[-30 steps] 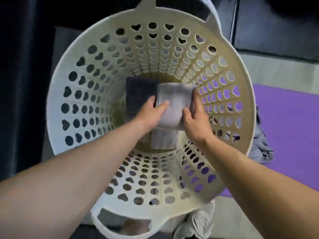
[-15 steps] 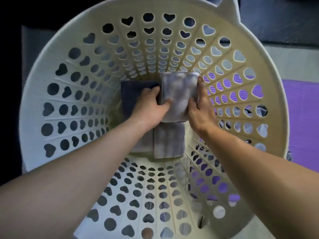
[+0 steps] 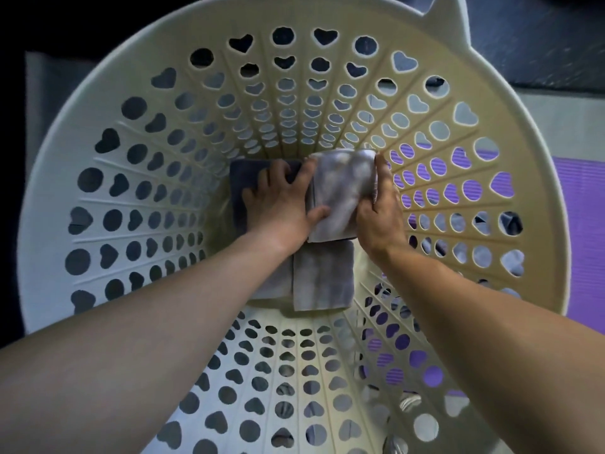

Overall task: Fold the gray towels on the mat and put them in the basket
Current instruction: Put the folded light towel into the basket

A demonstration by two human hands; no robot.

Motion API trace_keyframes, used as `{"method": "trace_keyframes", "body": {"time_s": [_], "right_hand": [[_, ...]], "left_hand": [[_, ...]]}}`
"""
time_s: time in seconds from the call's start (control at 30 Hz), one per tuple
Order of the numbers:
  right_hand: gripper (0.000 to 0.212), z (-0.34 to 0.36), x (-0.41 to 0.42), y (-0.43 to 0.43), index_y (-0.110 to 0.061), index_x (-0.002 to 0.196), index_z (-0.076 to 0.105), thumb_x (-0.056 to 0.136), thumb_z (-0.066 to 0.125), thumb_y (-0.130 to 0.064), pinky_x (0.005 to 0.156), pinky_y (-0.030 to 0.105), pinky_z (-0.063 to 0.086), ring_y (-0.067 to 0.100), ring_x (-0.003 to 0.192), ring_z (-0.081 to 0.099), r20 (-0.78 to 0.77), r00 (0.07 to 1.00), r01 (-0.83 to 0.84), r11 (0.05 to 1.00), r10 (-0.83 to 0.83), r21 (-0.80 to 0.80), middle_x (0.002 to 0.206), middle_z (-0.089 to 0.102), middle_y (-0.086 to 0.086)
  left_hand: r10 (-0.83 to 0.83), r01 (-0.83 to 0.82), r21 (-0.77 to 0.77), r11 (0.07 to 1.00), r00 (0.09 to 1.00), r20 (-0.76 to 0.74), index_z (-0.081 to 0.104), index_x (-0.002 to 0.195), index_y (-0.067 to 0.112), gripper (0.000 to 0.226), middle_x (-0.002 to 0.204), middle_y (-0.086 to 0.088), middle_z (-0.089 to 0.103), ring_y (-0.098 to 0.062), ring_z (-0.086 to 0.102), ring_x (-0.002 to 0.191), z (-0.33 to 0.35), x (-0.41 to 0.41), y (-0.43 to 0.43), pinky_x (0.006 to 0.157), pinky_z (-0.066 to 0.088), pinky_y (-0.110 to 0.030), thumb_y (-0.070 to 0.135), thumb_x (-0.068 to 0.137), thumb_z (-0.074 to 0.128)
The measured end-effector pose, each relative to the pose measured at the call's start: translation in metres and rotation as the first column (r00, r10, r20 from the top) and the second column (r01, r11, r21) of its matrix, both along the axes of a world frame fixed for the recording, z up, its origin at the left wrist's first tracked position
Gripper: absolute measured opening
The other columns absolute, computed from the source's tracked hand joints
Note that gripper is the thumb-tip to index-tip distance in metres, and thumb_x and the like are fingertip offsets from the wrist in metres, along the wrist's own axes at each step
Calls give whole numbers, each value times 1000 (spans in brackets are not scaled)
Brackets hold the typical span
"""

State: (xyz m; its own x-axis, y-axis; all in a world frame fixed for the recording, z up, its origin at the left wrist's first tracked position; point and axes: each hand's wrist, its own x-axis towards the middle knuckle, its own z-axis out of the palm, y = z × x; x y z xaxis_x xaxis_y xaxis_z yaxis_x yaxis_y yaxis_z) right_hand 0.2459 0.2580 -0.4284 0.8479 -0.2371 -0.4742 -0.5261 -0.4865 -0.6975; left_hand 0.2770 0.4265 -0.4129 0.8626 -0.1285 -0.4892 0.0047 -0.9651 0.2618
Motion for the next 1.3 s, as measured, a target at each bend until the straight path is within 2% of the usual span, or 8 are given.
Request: {"method": "trace_keyframes", "body": {"time_s": [0.17,0.37,0.53,0.77,0.9,1.0,1.1,1.3], "right_hand": [[69,-7,-4,-3,-36,161,11,102,43,-20,122,38,25,16,151,23,-55,993,-105,994,103,-26,165,26,-6],[74,-13,-20,7,-28,161,16,99,56,-23,115,34,32,27,140,37,67,974,-204,969,215,-143,158,33,10],[81,-19,-16,4,-34,161,-1,100,52,-31,110,44,37,34,139,36,-49,958,-288,944,284,-159,155,37,14],[81,-18,-14,-3,-40,160,-1,98,50,-42,106,46,43,37,137,41,-122,950,-308,929,288,-207,152,40,14],[77,10,-13,3,-40,158,12,95,55,-31,98,46,46,35,128,45,-128,970,-238,927,208,-292,147,38,11],[63,41,-17,2,-27,153,30,95,54,-27,105,45,41,34,134,41,-151,973,-213,929,174,-304,149,37,10],[44,72,-25,-4,-18,136,49,92,52,-24,103,45,45,34,125,47,-140,959,-277,910,245,-308,134,49,12],[25,155,-54,-27,-18,117,59,95,55,-29,73,34,42,28,102,55,-59,884,-449,808,463,-382,108,57,5]], "left_hand": [[2,-1,87,996,1000,-10,21,154,43,74,140,-9,30,-34,32,129,-7,7,3,99,33,-53,67,92,52],[-31,26,130,991,999,37,15,157,42,76,144,-11,28,-35,32,129,-15,5,4,97,35,-52,65,94,50],[-33,23,149,989,997,64,19,156,42,70,144,-9,26,-35,31,127,-24,-2,1,97,34,-53,63,96,47],[-35,31,132,991,999,30,21,155,38,69,147,-9,25,-36,30,130,-15,0,-4,102,32,-52,58,95,48],[-44,40,78,996,998,43,37,146,27,57,137,-11,38,-36,39,125,8,-3,4,99,37,-48,46,95,52],[0,-1,8,1000,999,48,51,132,19,43,129,-13,50,-37,48,121,26,-2,15,99,43,-47,41,95,52],[44,-43,-46,998,999,29,59,128,16,40,122,-16,58,-39,57,113,46,-3,25,94,49,-48,39,96,56],[14,-10,-99,995,999,34,62,124,17,37,115,-10,64,-31,61,108,104,-17,29,91,51,-48,40,96,58]]}}
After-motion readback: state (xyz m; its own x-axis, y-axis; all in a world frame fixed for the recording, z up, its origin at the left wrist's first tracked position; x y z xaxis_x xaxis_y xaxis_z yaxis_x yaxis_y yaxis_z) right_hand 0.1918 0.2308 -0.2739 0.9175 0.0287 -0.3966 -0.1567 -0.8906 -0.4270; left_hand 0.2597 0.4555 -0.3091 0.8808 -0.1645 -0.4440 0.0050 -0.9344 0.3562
